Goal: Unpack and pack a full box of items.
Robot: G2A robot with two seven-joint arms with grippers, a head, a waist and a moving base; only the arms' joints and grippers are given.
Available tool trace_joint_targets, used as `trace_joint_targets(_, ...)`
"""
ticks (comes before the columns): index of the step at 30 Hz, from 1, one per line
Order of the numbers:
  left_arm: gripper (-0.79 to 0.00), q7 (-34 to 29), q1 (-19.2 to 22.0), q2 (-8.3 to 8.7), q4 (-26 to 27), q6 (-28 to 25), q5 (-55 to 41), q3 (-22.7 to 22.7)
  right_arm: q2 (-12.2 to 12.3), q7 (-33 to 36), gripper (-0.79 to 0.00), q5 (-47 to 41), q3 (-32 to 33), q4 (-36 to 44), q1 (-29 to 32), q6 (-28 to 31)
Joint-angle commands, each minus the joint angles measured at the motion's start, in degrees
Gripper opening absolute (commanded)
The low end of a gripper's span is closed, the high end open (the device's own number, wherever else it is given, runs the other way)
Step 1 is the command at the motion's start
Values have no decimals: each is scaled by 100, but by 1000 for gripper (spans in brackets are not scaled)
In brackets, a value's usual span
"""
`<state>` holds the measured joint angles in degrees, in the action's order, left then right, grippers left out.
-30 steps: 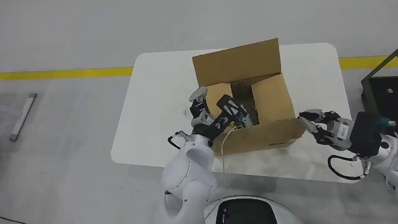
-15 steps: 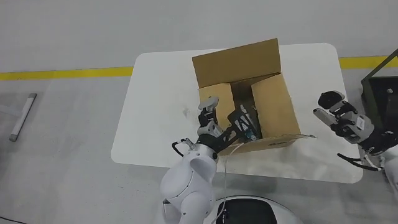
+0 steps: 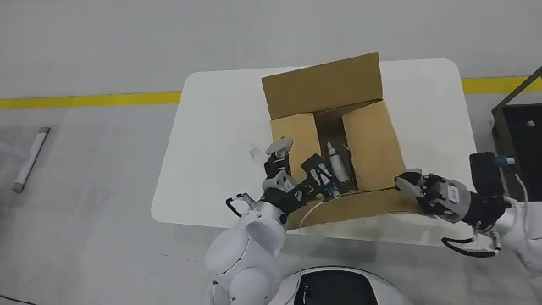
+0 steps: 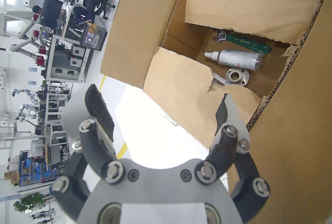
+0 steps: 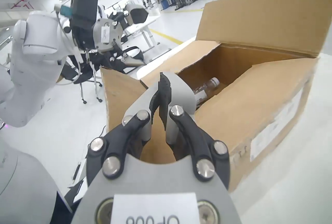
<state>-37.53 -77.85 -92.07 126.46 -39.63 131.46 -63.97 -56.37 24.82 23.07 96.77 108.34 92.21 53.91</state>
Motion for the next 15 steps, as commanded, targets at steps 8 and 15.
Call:
trace_joint_targets(8, 0, -129, 188, -8, -191, 501, -192, -76, -14, -76, -785, 811, -240, 13, 132, -75)
trace_joint_targets(15, 0, -209, 378, -47, -559, 965, -495, 56, -90, -1326, -785, 1029, 29, -227, 97, -627)
